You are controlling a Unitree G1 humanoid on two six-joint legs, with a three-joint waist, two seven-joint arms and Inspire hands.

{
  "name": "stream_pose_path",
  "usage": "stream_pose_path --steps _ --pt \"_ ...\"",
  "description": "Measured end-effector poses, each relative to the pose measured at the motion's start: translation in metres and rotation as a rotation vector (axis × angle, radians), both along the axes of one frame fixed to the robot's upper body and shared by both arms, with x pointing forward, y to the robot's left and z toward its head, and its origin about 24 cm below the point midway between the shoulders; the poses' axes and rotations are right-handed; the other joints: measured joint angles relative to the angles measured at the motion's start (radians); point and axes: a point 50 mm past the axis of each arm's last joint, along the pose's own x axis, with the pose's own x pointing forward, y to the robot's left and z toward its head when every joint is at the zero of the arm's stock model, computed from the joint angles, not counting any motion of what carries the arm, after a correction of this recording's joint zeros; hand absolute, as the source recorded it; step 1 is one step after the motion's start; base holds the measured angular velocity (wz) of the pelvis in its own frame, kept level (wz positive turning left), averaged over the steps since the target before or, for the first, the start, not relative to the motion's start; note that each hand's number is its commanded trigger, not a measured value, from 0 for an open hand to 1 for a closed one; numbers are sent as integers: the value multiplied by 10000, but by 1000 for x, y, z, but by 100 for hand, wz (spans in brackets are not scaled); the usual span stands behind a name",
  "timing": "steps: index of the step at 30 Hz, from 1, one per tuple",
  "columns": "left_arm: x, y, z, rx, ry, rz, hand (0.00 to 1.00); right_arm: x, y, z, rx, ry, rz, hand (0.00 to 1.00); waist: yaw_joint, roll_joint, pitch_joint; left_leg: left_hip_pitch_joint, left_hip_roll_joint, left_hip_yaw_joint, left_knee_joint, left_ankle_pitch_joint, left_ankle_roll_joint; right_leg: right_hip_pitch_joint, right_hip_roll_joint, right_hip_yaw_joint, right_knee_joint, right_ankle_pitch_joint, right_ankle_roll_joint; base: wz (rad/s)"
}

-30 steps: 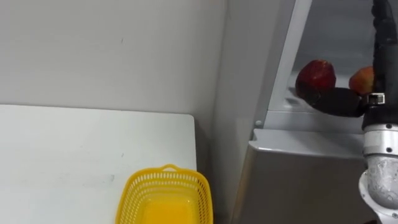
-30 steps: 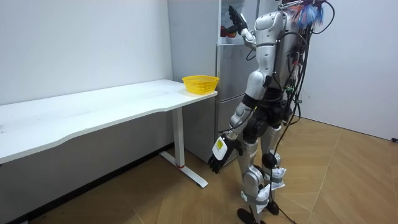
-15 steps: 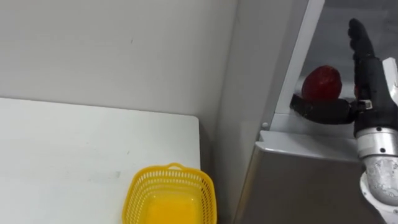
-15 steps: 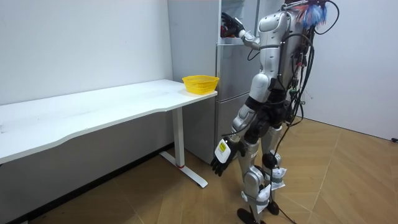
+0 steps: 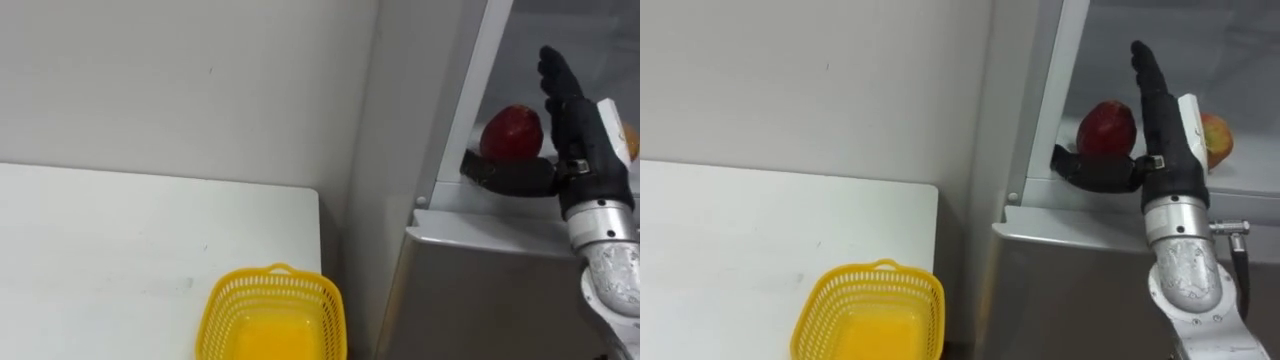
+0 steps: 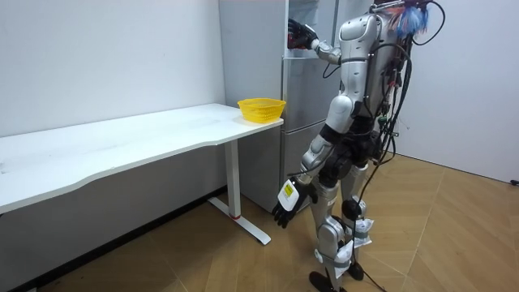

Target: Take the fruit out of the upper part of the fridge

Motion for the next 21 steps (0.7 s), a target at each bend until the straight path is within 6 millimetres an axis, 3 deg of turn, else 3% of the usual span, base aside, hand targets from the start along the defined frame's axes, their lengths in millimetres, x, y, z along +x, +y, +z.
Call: stream_pose_path --steps 8,12,17,18,19,20,21 --pt "-8 1 -1 153 503 203 0 4 -5 -10 947 689 286 0 2 9 -23 -7 -1 -27 33 7 0 19 1 37 -3 16 -20 0" --pt "-14 0 -2 67 815 278 0 7 -5 -14 1183 1122 725 0 -80 117 -123 -11 -10 -81 74 6 0 45 -9 -69 -3 16 -21 3" --pt "-15 0 -3 17 967 327 0 11 -8 -15 1217 1495 993 0 -126 127 -117 5 -19 -161 158 6 0 118 -33 -178 3 16 -21 5" --pt "-16 -1 -3 4 989 335 0 13 -10 -15 1165 1647 1036 18 -120 126 -115 6 -19 -163 173 6 0 126 -39 -192 11 18 -23 0" --pt "-16 -1 -3 -12 1011 340 0 13 -10 -15 1141 1716 1071 53 -119 122 -114 6 -19 -163 180 6 0 128 -41 -197 13 20 -26 0" --pt "-16 -1 -3 -60 1059 349 0 15 -11 -15 1098 1863 1144 98 -119 121 -114 6 -21 -163 199 6 0 136 -45 -200 14 22 -31 0" --pt "-15 -1 -3 -78 1085 358 0 17 -12 -14 1084 1987 1228 100 -123 118 -112 5 -22 -163 221 6 -1 146 -48 -207 13 25 -35 0"
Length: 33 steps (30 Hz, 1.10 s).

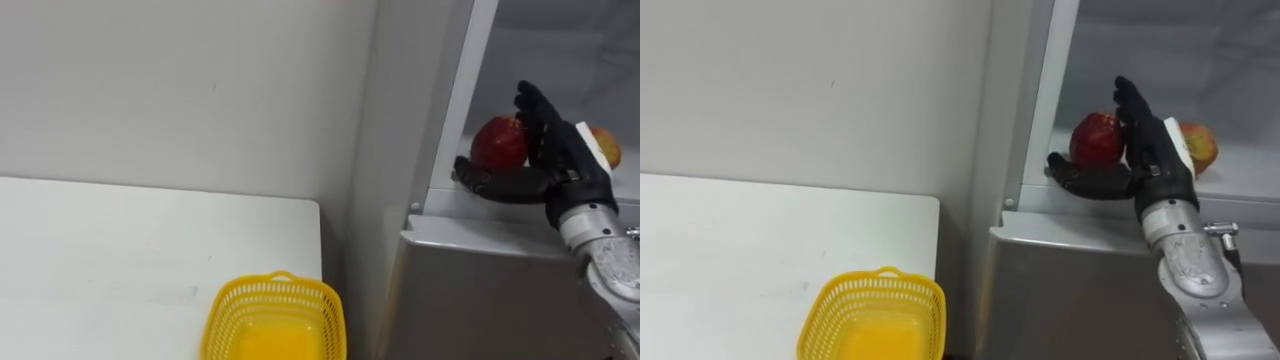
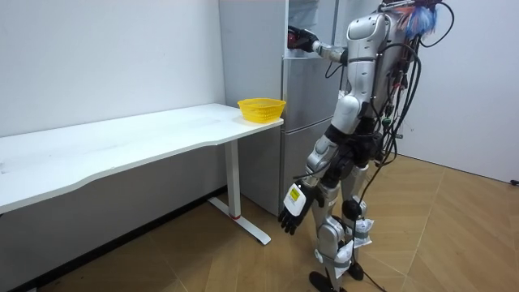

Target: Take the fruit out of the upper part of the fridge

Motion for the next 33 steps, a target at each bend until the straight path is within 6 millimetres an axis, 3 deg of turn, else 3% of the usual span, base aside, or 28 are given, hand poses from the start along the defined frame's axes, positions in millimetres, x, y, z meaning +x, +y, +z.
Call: stream_pose_path --steps 16,28,33 --pt "8 2 3 72 -326 95 0 4 -5 2 -161 390 287 100 42 -80 16 -17 -14 -1 69 0 2 -8 -10 14 -35 0 -1 0" --pt "8 2 3 -31 -303 57 0 4 -4 4 -140 317 225 100 74 -289 20 -57 -17 -4 51 0 2 -24 2 51 -55 -3 -2 0" --pt "8 2 3 37 -322 69 0 4 -2 4 -94 222 -34 100 139 -283 28 31 11 176 -40 0 1 -28 26 169 -39 -1 -4 -5"
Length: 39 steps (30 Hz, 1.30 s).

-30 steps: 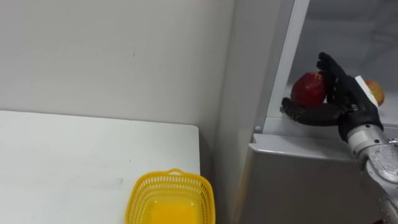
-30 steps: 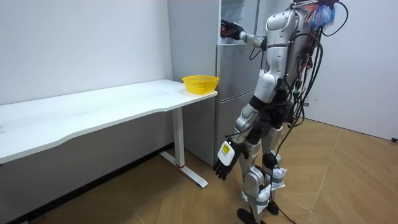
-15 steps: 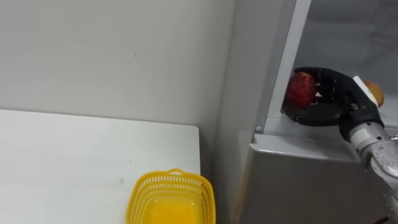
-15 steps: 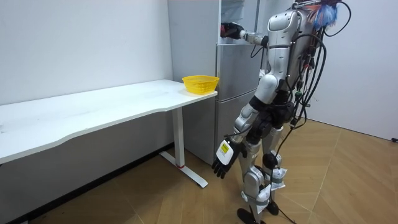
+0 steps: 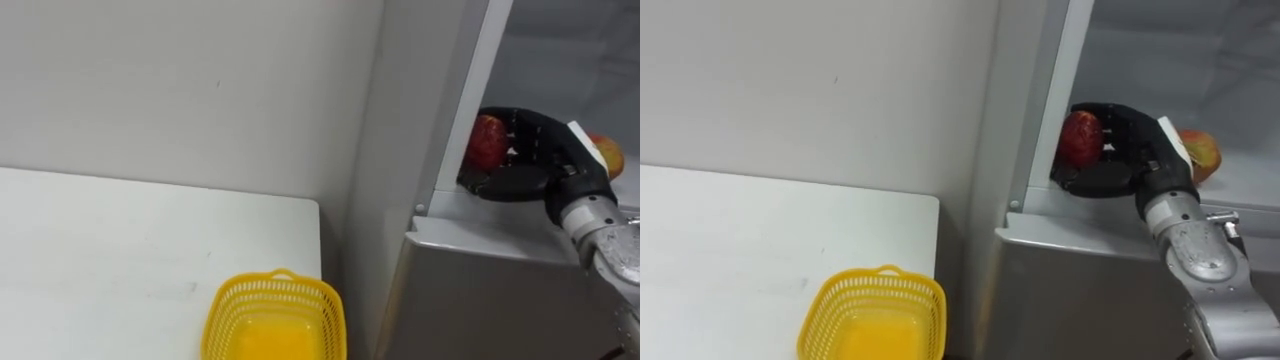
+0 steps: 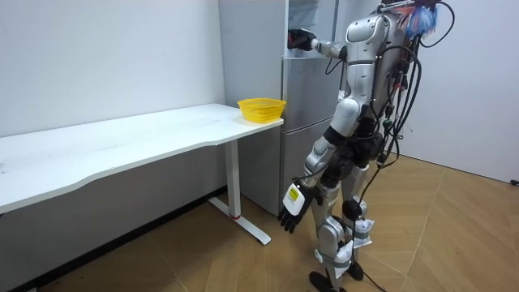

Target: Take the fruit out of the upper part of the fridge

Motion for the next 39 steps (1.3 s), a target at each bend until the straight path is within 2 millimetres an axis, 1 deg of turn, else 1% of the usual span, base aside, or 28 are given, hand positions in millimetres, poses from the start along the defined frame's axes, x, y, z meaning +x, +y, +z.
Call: stream_pose_path --steps 4,5,7,8,10,11,12,15,17,18,20,22,24,26,30,33,35,37,38,39 --pt "0 0 0 49 -62 34 0 -3 5 2 -169 -244 -198 100 -17 29 14 -28 13 52 -6 -1 0 -46 7 52 -7 5 -4 -5" --pt "1 0 0 31 -99 19 0 -6 7 3 -340 -423 -245 100 -13 47 20 -48 13 31 -12 -1 0 -74 8 59 -8 5 -3 -5" --pt "1 0 0 17 -106 -4 0 -13 11 7 -691 -837 -333 100 1 62 4 -52 21 100 -47 0 -1 -130 19 103 5 6 -3 -7" --pt "0 -1 0 0 -85 -13 0 -17 15 10 -858 -1103 -321 100 -10 111 22 -46 25 102 -45 3 -2 -138 27 112 7 7 -5 -6" --pt "0 -2 -1 -17 -78 -37 0 -22 20 10 -897 -1386 -381 100 -35 198 -7 -33 30 113 -63 4 -3 -152 39 111 13 8 -5 -5" --pt "0 -3 -1 -24 -83 -55 0 -24 24 9 -846 -1519 -455 100 -53 266 -45 2 33 111 -106 8 -7 -150 42 130 24 8 -4 0" --pt "0 -4 -2 12 -117 -131 0 -27 26 7 -719 -1622 -534 100 -66 318 -59 76 34 115 -126 15 -14 -145 44 152 23 8 -4 -3" --pt "-4 -6 -3 62 -90 -204 0 -34 38 3 -403 -1920 -594 100 -136 404 -15 137 47 114 -205 29 -32 -130 75 174 3 8 -4 -6" --pt "-6 -7 -4 100 -81 -150 0 -38 42 4 -438 -2150 -644 100 -199 428 1 118 54 113 -205 30 -34 -147 75 168 3 8 -4 0" --pt "-6 -8 -4 89 -105 -120 0 -42 43 5 -487 -2282 -651 100 -240 465 25 112 55 113 -206 29 -35 -154 75 185 3 8 -4 0" --pt "-7 -8 -5 39 -128 -122 0 -49 46 6 -549 -2546 -630 100 -288 532 36 106 53 115 -228 28 -36 -171 73 171 4 8 -4 0" --pt "-10 -9 -6 33 20 -158 0 -60 52 9 -491 -2977 -540 100 -337 630 21 122 60 153 -264 26 -38 -177 81 172 6 8 -4 -4" --pt "-11 -10 -6 23 50 -207 0 -74 61 14 -206 -3509 -212 100 -385 749 -29 130 72 183 -273 25 -39 -176 88 173 10 8 -4 0" --pt "-11 -10 -6 58 -89 -261 0 -80 66 17 -188 -3872 -80 100 -385 808 -48 145 74 196 -285 26 -41 -153 90 180 21 8 -5 0" --pt "-12 -11 -7 165 -255 -291 0 -97 77 26 -1194 -5088 -337 100 -351 824 -41 149 77 249 -285 26 -42 -152 84 176 43 8 -5 -2" --pt "-14 -15 -9 86 -217 -345 0 -108 85 33 -1310 -5997 -580 100 -335 800 -38 145 75 262 -332 25 -42 -157 87 262 43 11 -10 -3" --pt "-15 -17 -10 18 -174 -494 0 -114 93 37 -1358 -6547 -502 100 -290 756 -31 138 80 313 -336 27 -45 -188 95 315 41 10 -10 -8" --pt "-15 -19 -11 -22 -131 -566 0 -121 102 41 -1784 -7121 -366 100 -241 729 -31 135 86 374 -340 27 -46 -206 107 375 9 11 -13 -9" --pt "-13 -19 -11 -54 -176 -589 0 -126 107 45 -1988 -7517 -250 100 -200 682 -44 133 80 373 -342 27 -46 -207 103 368 8 9 -14 0" --pt "-10 -19 -10 -84 -275 -625 0 -130 111 47 -2136 -7891 -103 100 -126 655 -40 134 72 373 -350 27 -46 -208 101 371 4 9 -14 0"
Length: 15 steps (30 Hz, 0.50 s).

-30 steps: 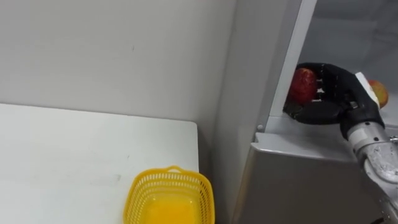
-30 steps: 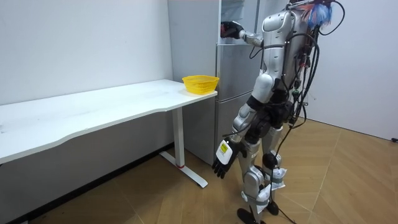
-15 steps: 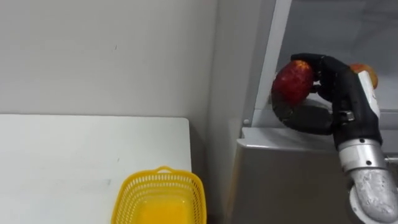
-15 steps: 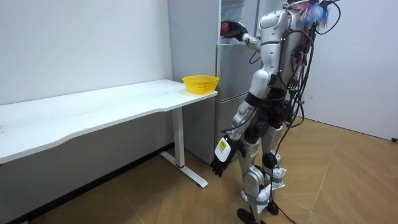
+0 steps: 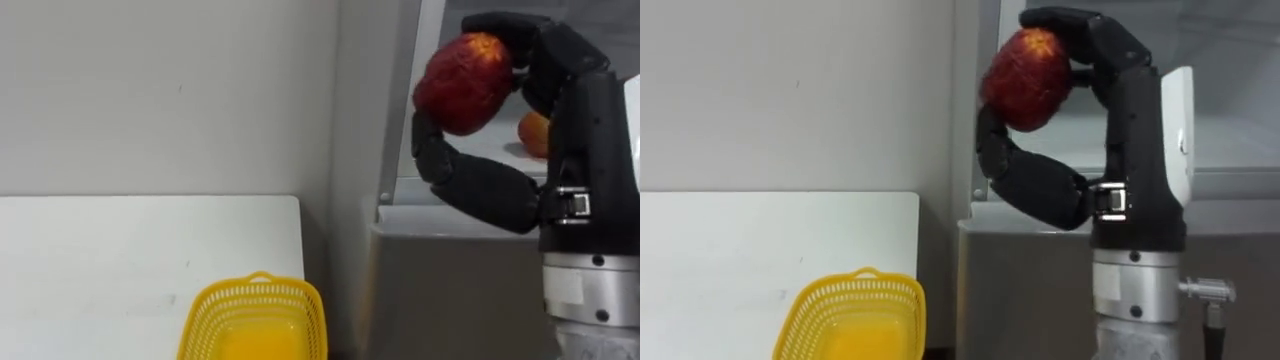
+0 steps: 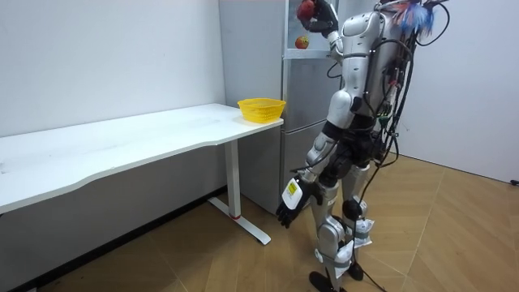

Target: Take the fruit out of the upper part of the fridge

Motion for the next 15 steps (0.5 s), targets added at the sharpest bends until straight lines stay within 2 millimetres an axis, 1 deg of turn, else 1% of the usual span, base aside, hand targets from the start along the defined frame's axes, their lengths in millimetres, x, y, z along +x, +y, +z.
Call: stream_pose_path --steps 2,5,8,10,12,13,14,15 --pt "5 -1 0 -89 -180 -73 0 -5 5 2 -203 -383 175 100 148 -51 7 2 -10 -4 -19 1 2 3 0 2 -18 0 1 0" --pt "10 -2 1 -242 -353 -202 0 -8 13 2 -495 -590 559 100 363 -208 13 22 -14 -14 -12 2 4 22 3 -32 -34 0 2 0" --pt "10 -3 0 -316 -253 -354 0 -10 25 -2 -1050 -440 983 100 394 -238 22 25 -10 -52 -26 2 4 22 -3 -130 -8 5 10 4" --pt "11 -2 0 -334 -185 -393 0 -10 31 -5 -1336 -308 1289 100 405 -249 40 30 2 -59 -33 2 4 26 2 -122 -10 5 9 4" --pt "15 -1 1 -338 -180 -480 0 -11 38 -8 -1781 -196 1444 100 438 -257 87 12 0 -180 -114 2 3 49 -6 -235 -14 5 9 11" --pt "17 -1 1 -355 -211 -496 0 -10 40 -10 -1948 -141 1435 100 432 -257 90 10 -2 -201 -114 2 3 54 -7 -240 -14 5 10 13" --pt "20 -2 1 -421 -287 -539 0 -7 43 -16 -2256 58 1466 100 438 -275 101 8 -7 -263 -120 7 -5 73 -15 -276 -12 5 10 9" --pt "24 -1 2 -431 -394 -622 0 -3 46 -22 -2504 399 1535 100 493 -326 133 3 -7 -277 -132 21 -18 69 -14 -288 -13 5 10 6"
